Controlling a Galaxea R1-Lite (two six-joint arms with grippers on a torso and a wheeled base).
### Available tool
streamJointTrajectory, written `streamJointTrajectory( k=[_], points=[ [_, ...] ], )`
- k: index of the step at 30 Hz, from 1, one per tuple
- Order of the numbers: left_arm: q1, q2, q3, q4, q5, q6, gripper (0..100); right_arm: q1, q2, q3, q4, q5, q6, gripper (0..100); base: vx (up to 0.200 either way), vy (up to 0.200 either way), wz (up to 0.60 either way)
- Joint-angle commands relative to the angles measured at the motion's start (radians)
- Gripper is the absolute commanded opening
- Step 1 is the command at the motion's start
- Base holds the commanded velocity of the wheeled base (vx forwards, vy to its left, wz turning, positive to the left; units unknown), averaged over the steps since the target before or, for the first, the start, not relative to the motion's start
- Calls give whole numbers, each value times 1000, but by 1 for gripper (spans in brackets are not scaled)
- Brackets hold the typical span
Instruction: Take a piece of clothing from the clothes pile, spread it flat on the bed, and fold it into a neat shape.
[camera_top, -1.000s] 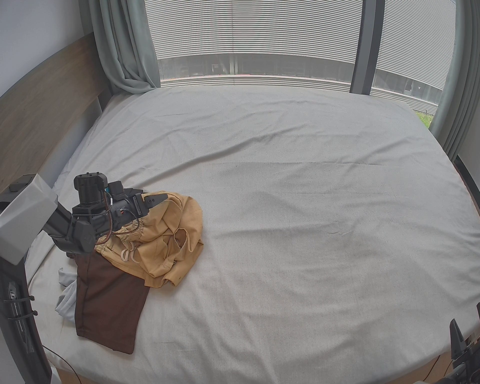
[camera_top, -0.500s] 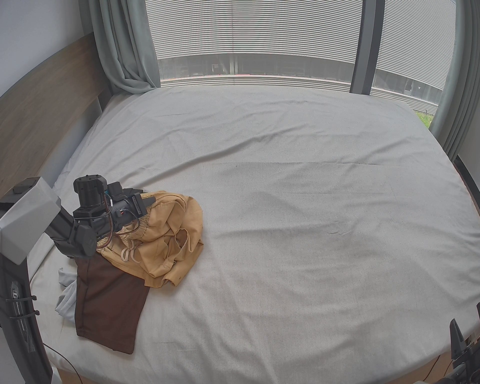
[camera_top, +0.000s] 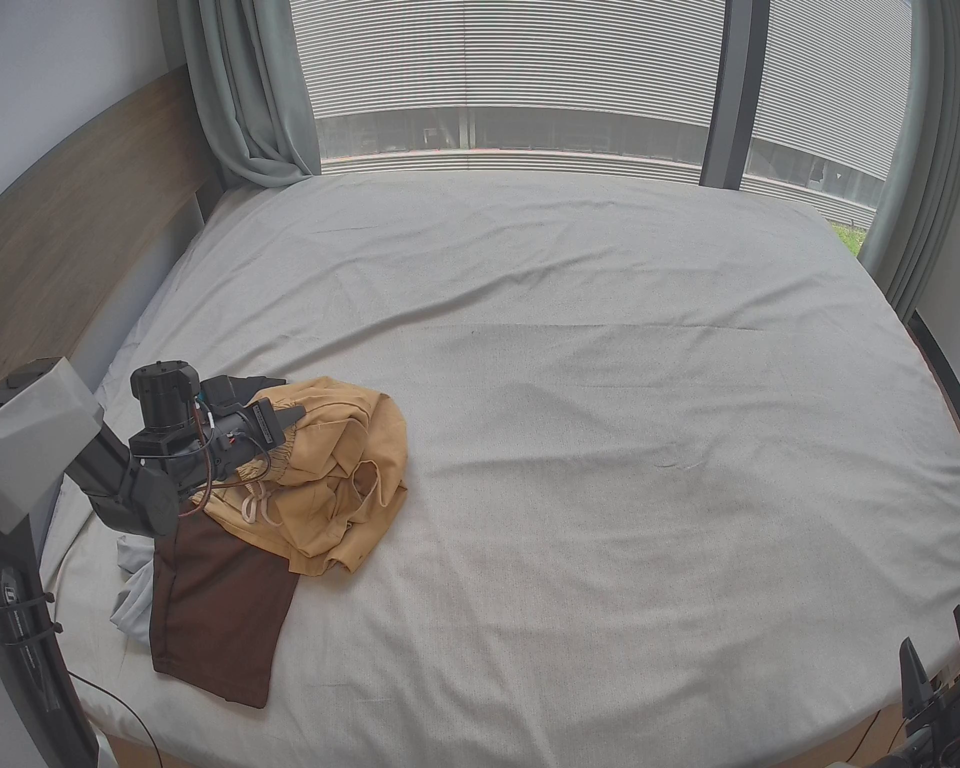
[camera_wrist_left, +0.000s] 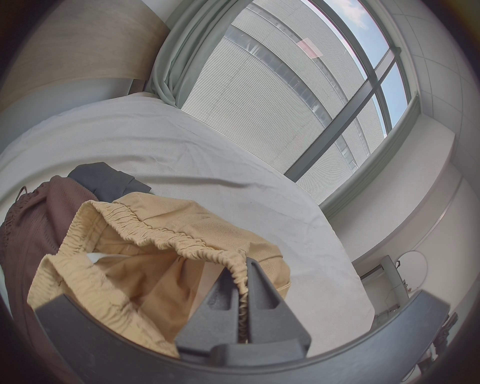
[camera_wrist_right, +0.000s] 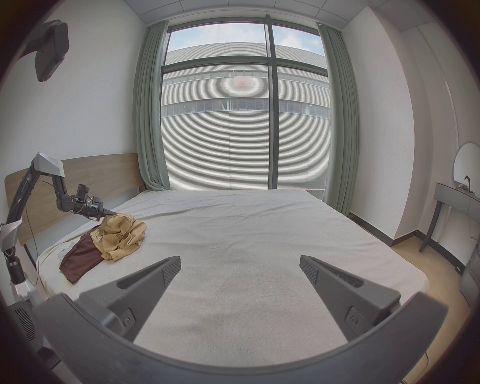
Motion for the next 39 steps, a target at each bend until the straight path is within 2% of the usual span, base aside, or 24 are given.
streamJointTrajectory(
  k=[1, 8, 14, 28, 39],
  points=[
    [-11, -92, 65, 0, -1, -9, 0, -1, -16, 16, 0, 0, 0, 100, 0, 0, 0],
    [-25, -166, 155, 1, 2, -49, 0, -1, -16, 16, 0, 0, 0, 100, 0, 0, 0],
    [-25, -219, 203, 1, 0, -132, 0, -1, -16, 16, 0, 2, 0, 100, 0, 0, 0],
    [-33, -334, 306, -2, 0, -204, 0, 1, -16, 16, 0, 0, 0, 100, 0, 0, 0],
    [-94, -409, 384, -60, 6, -273, 0, 1, -16, 16, 0, 0, 0, 100, 0, 0, 0]
  ],
)
